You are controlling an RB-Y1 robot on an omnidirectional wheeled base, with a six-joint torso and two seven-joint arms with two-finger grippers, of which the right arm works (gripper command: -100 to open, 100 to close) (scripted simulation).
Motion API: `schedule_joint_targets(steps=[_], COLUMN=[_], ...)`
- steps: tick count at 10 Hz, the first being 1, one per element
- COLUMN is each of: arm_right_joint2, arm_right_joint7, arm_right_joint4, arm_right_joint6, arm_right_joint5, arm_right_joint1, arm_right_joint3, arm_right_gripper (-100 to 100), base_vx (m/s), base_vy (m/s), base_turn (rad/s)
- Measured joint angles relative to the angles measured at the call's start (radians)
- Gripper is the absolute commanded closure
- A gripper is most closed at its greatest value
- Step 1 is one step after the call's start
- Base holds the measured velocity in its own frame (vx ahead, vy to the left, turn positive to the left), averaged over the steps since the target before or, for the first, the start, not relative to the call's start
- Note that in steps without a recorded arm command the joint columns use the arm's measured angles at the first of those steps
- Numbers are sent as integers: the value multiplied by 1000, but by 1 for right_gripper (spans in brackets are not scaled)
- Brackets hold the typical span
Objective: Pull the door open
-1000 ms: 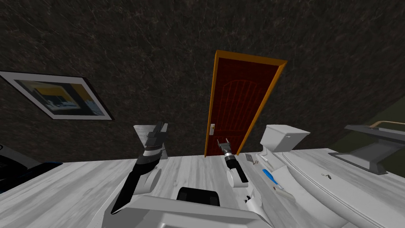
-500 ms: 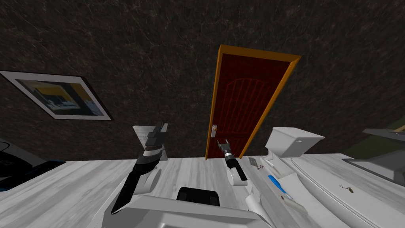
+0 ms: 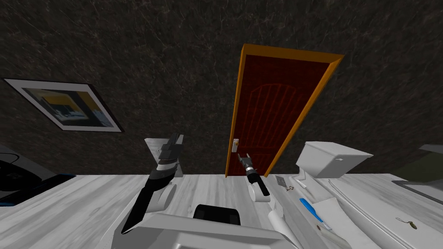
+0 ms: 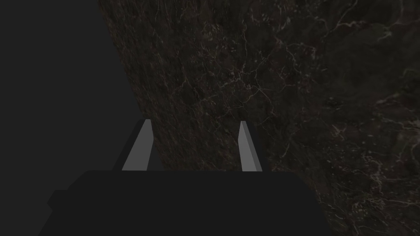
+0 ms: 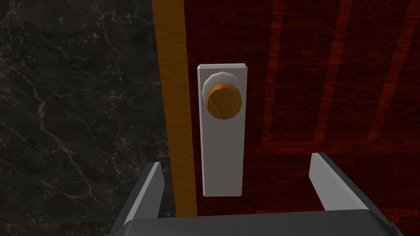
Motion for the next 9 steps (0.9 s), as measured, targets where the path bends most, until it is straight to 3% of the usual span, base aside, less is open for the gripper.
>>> schedule_joint_targets(steps=[2, 4, 7, 8, 9], arm_right_joint2=[-5, -13, -52, -74, -95], arm_right_joint7=[-36, -42, -67, -78, -90], arm_right_joint4=[30, 44, 82, 108, 115], arm_right_joint6=[0, -6, -27, -33, -38], arm_right_joint5=[-9, -15, -39, -51, -63], arm_right_joint1=[-13, -13, -16, -27, -20], arm_right_joint3=[4, -7, -44, -65, -84], arm_right_gripper=[-100, -100, -100, -100, -100], base_vx=[66, 143, 174, 197, 188], base_vy=[-2, 54, 60, 39, 24], base_turn=[23, 277, 180, 308, 202])
